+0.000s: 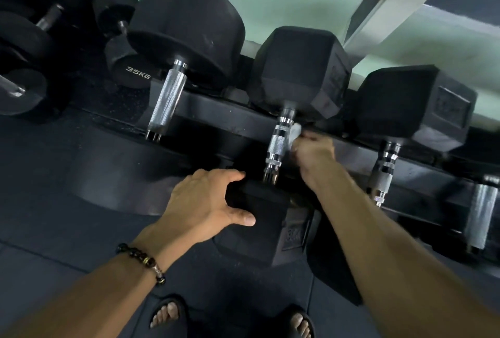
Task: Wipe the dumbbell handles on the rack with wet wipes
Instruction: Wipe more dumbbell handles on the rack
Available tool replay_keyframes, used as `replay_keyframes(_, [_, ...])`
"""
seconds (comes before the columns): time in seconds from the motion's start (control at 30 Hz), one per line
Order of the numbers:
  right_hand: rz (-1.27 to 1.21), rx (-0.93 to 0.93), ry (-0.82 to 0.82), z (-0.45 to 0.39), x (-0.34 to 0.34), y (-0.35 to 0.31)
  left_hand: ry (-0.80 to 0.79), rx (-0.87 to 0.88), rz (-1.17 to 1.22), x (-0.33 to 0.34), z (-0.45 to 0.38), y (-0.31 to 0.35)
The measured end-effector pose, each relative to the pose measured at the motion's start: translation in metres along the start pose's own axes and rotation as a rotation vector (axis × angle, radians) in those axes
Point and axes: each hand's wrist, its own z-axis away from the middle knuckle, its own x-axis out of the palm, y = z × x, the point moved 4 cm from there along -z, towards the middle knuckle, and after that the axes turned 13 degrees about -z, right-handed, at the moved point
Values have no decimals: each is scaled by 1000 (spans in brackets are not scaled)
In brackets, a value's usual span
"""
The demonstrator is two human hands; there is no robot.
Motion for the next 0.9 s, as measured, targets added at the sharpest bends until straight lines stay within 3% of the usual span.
replay_keyframes(0.1, [276,177,-170,19,-16,28,-18,-4,-9,0,1,0])
replay_keyframes(0.17, [383,142,-291,21,-26,14,-12,-8,-3,0,1,0])
replay_keyframes(0.3, [172,-44,-155,1,-16,-20,-3,-12,9,0,0,0])
replay_keyframes(0.37, [335,-108,-112,9,-12,-8,-4,-13,-2,-1,1,1])
replay_keyframes(0.5, [460,30,-311,42,-30,10,-9,-19,-36,-3,1,3])
replay_keyframes(0.63, [373,-109,-385,61,-42,-23,-69,1,-54,-12,0,7])
replay_keyframes(0.77, [314,-208,-419,87,-31,-44,52,115,305,-41,-9,29])
replay_keyframes(0.9, [143,-217,-335,93,-22,-49,97,217,593,-42,-29,46])
